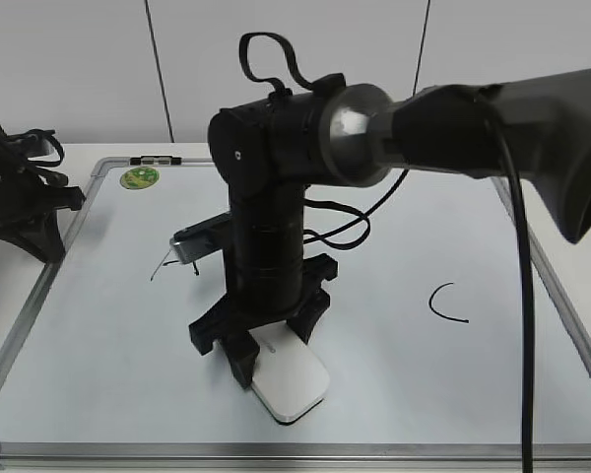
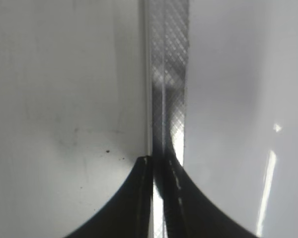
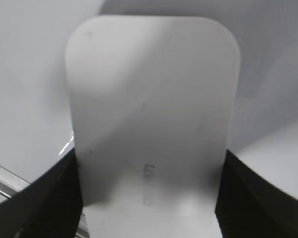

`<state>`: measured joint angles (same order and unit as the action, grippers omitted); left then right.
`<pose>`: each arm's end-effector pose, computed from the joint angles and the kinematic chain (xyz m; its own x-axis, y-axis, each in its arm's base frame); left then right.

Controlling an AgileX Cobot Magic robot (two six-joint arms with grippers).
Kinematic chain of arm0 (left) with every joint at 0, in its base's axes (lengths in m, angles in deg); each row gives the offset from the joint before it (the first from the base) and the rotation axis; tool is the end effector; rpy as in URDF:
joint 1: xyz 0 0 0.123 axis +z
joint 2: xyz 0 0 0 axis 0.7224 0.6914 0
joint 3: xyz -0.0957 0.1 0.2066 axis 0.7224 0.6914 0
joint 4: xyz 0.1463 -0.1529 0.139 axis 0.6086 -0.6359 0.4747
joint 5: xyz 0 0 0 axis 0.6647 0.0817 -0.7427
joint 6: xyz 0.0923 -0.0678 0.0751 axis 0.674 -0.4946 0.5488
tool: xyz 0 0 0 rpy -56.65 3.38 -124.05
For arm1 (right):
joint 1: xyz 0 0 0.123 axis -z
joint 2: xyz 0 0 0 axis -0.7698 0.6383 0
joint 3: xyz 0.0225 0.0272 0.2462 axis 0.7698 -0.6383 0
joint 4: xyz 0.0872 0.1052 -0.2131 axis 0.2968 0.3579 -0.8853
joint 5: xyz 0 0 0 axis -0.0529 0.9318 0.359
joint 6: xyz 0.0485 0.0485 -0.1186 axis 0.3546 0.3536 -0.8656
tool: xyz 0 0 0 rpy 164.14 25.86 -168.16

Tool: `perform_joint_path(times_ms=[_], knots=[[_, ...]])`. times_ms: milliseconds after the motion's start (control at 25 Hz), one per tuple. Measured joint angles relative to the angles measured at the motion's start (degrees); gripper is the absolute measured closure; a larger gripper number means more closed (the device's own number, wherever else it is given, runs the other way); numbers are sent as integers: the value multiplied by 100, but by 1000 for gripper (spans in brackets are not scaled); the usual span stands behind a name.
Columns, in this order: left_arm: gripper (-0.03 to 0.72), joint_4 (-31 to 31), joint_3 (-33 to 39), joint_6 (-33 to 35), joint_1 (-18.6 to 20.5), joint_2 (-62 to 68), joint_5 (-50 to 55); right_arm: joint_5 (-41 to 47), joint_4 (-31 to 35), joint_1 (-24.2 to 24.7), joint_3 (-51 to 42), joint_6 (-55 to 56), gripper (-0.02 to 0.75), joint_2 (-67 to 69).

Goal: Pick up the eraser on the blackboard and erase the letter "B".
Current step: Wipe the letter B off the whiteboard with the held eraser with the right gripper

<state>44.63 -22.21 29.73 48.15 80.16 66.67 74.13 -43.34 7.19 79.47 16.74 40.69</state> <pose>0.4206 -0.0117 0.0549 -0.9964 -0.0452 -0.0724 -0.0309 0.9818 -0.1874 0.2936 0.2976 0.0704 -0.7594 -0.6463 0.0752 -0.6372 0.7621 0.1144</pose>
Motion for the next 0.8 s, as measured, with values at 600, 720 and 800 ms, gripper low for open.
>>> perform_joint_path(times_ms=[600, 720, 800], knots=[[656, -41, 0, 0, 0, 10, 0, -25, -157, -379, 0, 188, 216, 13], [656, -55, 0, 8, 0, 4, 0, -35, -493, -442, 0, 542, 216, 13], [656, -70, 0, 8, 0, 13, 0, -35, -626, -481, 0, 712, 216, 13]])
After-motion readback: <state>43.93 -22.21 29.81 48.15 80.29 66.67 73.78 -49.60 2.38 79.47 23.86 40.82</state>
